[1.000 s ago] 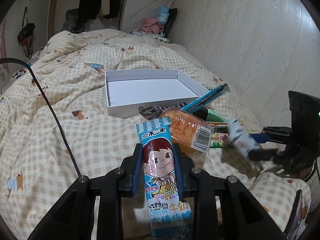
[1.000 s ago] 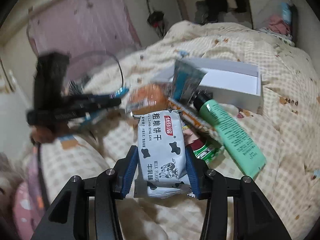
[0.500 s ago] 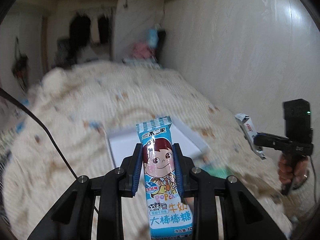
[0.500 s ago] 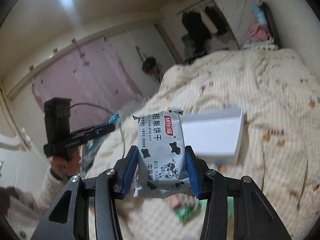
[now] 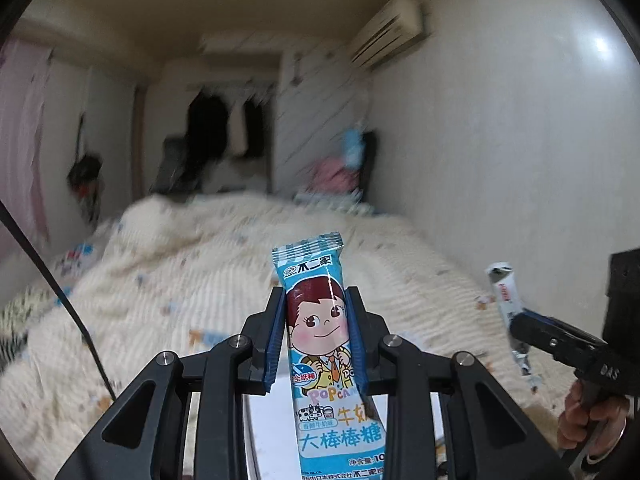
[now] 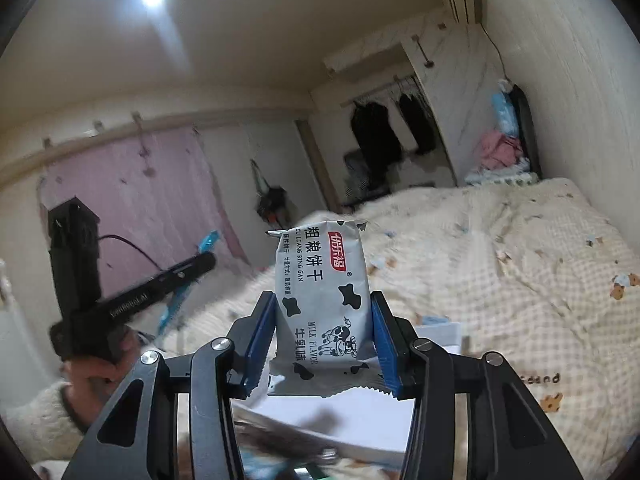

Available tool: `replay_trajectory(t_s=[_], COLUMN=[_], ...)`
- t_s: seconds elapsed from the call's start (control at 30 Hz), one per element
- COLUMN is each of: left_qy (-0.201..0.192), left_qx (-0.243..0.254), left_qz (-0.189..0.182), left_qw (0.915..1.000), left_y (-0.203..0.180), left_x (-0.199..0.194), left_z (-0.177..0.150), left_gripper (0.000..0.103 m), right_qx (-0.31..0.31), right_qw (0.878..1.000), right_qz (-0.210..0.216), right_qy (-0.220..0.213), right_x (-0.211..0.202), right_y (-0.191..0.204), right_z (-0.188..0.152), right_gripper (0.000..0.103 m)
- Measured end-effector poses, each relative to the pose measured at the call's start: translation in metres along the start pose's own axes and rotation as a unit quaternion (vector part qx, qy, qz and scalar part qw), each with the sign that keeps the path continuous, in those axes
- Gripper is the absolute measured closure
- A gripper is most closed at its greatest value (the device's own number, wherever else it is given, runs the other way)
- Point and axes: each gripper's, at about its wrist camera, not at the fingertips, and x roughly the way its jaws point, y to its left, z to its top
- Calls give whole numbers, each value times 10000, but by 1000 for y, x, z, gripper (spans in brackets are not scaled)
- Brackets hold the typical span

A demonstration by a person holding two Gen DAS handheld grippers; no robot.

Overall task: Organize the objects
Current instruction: 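Carry the candy stick and biscuit packet over the white box lid with both grippers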

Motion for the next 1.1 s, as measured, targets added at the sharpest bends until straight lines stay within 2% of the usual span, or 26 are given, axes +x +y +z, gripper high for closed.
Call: replay_trajectory(t_s=[0.1,0.23,0.33,0.4,0.5,0.57,0.67,0.93,1.03,1.1], left_qy=[467,1162,1583,1657,1494,1515,1641,2013,1924,1780], left_qx=[-137,-308,-197,-75,73,246,347,44,-48,107], left_qz=[226,381,436,448,465,536,576,771,804,1092], left_qw=[9986,9920,9862,9851,9877,9867,9841,9765,9780,9779], left_y=[13,23,20,15,4,-4,-7,8,11,6], left_x=[36,70,89,96,90,89,90,105,104,101], left_z=[-14,-46,-67,-77,-88,-94,-100,-108,-108,-107], left_gripper=[71,71,71,71,71,71,71,71,71,71], right_qx=[17,355,475,437,496,589,418,296,298,285], right_qw=[9990,9948,9891,9866,9827,9808,9810,9770,9781,9779], right_qz=[-244,-353,-541,-654,-690,-807,-1012,-1242,-1217,-1266], right_qy=[364,893,1282,1431,1648,1672,1601,1709,1660,1638], right_x=[25,47,59,64,70,71,72,75,73,73], right_y=[-16,-36,-41,-41,-45,-46,-42,-41,-41,-41], right_z=[-10,-28,-39,-42,-45,-55,-62,-72,-72,-71], right_gripper=[55,55,55,55,55,55,55,55,55,55])
